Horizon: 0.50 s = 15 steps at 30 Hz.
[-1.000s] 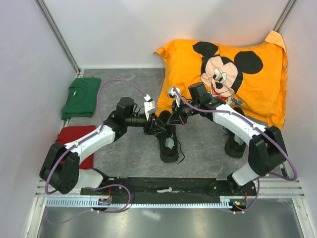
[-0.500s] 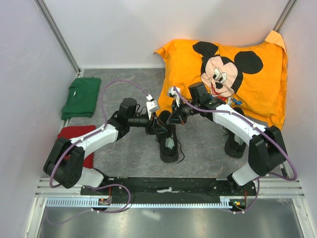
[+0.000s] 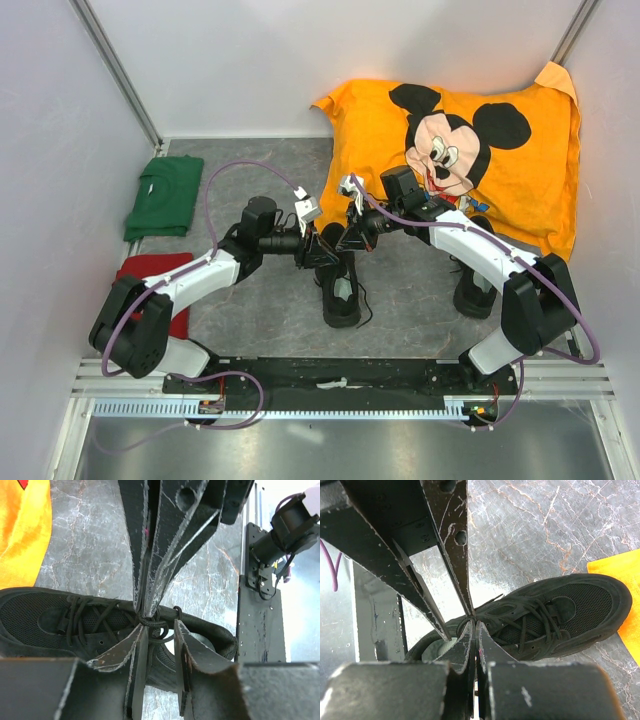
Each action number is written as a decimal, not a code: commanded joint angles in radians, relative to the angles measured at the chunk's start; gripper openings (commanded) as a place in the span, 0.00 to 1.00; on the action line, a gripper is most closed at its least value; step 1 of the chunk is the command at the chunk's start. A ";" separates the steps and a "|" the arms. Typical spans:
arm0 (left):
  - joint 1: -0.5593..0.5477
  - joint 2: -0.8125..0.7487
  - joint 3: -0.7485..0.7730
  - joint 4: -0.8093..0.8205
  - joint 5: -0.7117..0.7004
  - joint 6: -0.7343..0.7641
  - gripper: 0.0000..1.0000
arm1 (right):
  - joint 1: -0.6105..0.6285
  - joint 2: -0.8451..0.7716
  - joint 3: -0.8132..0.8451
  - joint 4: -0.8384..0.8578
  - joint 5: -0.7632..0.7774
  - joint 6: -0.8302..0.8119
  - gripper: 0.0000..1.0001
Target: Tie the shoes
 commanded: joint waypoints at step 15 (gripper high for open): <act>0.014 -0.042 -0.007 0.114 -0.014 -0.095 0.02 | -0.006 -0.032 -0.001 -0.023 -0.018 -0.050 0.39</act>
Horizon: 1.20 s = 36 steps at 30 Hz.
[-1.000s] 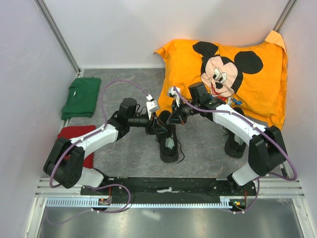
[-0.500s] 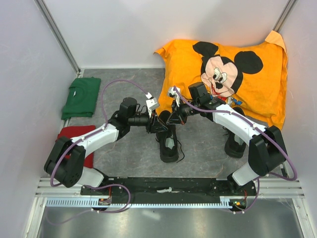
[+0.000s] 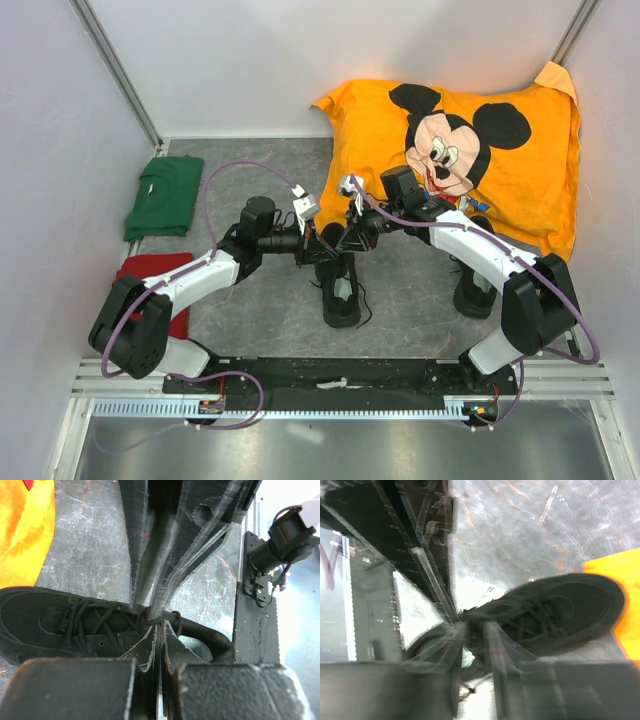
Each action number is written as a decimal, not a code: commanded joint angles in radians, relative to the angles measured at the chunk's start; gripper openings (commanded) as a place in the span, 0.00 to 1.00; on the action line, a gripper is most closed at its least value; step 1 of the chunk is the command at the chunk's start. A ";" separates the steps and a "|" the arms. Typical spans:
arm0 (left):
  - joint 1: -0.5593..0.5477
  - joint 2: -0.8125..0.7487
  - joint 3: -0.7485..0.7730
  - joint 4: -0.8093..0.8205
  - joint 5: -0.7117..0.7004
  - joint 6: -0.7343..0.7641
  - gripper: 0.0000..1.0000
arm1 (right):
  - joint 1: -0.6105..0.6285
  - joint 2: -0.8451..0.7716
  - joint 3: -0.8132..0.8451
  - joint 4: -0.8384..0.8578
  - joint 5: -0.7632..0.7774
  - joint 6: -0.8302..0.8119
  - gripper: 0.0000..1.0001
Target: Tie the shoes
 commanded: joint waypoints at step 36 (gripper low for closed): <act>0.071 -0.072 -0.038 0.059 0.009 -0.043 0.02 | 0.102 -0.144 -0.264 0.010 0.243 -0.175 0.36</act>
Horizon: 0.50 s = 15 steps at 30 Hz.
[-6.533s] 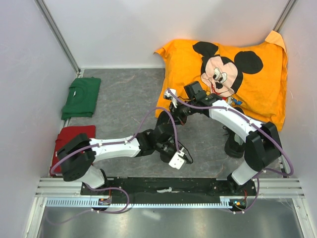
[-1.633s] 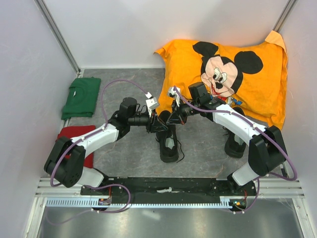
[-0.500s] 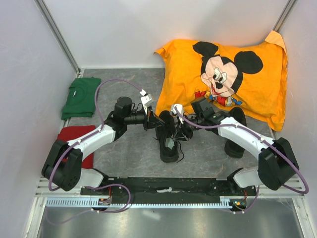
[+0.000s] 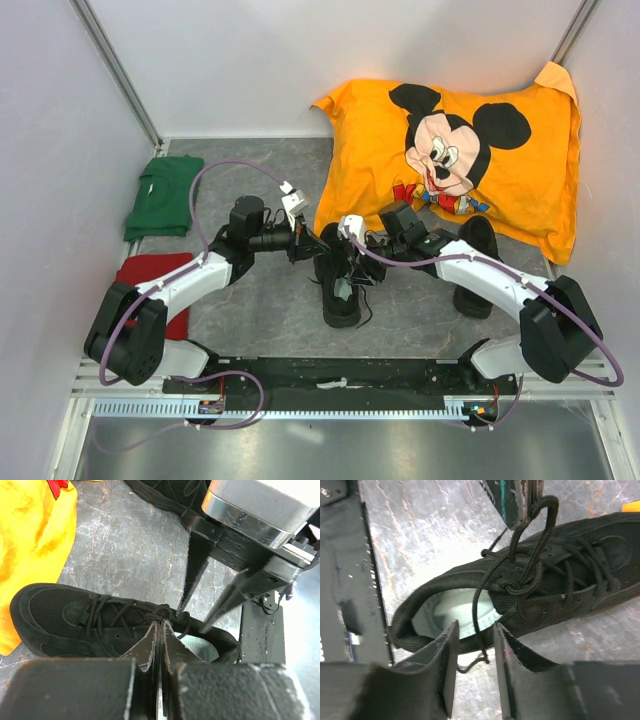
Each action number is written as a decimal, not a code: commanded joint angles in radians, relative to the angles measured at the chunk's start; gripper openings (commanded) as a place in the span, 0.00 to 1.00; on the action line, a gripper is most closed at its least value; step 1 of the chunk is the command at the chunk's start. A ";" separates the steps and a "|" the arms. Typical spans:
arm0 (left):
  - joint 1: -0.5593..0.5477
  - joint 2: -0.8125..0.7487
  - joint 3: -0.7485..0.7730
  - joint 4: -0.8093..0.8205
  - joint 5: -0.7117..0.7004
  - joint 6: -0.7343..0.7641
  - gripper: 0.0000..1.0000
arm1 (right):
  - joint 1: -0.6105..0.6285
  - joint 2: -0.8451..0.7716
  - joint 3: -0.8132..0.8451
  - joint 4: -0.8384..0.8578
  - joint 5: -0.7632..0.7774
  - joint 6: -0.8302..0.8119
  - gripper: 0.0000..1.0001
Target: Tie the shoes
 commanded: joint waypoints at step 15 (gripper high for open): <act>0.101 -0.077 0.009 -0.224 0.072 0.272 0.02 | 0.006 -0.030 -0.025 -0.049 0.143 -0.047 0.00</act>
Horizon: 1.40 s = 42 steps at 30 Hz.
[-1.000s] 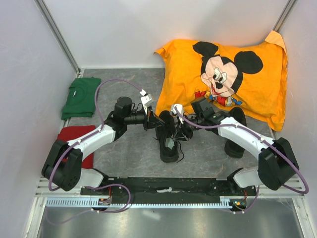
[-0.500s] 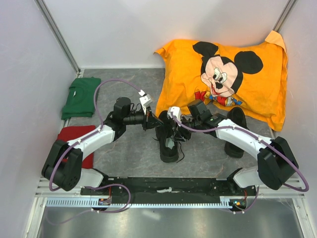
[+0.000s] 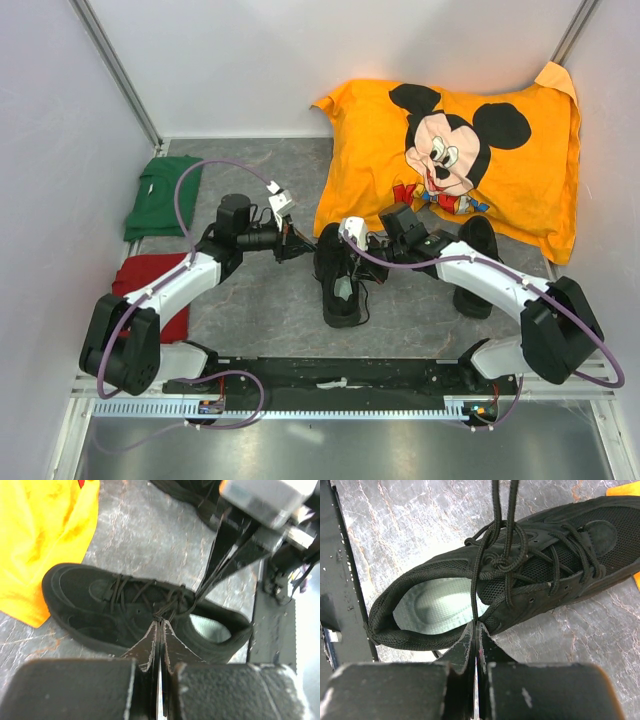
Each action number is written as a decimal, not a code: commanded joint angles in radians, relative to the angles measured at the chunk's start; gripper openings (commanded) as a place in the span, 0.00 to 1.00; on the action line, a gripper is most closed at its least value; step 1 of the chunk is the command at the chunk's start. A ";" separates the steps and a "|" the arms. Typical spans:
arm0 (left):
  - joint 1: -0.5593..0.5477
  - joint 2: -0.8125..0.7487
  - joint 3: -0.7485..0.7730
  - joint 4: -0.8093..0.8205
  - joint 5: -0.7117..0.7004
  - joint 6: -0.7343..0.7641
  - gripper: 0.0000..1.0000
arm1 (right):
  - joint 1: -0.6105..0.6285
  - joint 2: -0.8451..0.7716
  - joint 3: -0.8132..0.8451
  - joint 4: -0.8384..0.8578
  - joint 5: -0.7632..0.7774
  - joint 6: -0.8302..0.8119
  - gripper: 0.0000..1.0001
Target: Tie the shoes
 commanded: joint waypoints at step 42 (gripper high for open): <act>-0.175 -0.139 -0.196 0.335 -0.197 0.170 0.87 | -0.034 -0.040 0.111 0.054 -0.100 0.358 0.00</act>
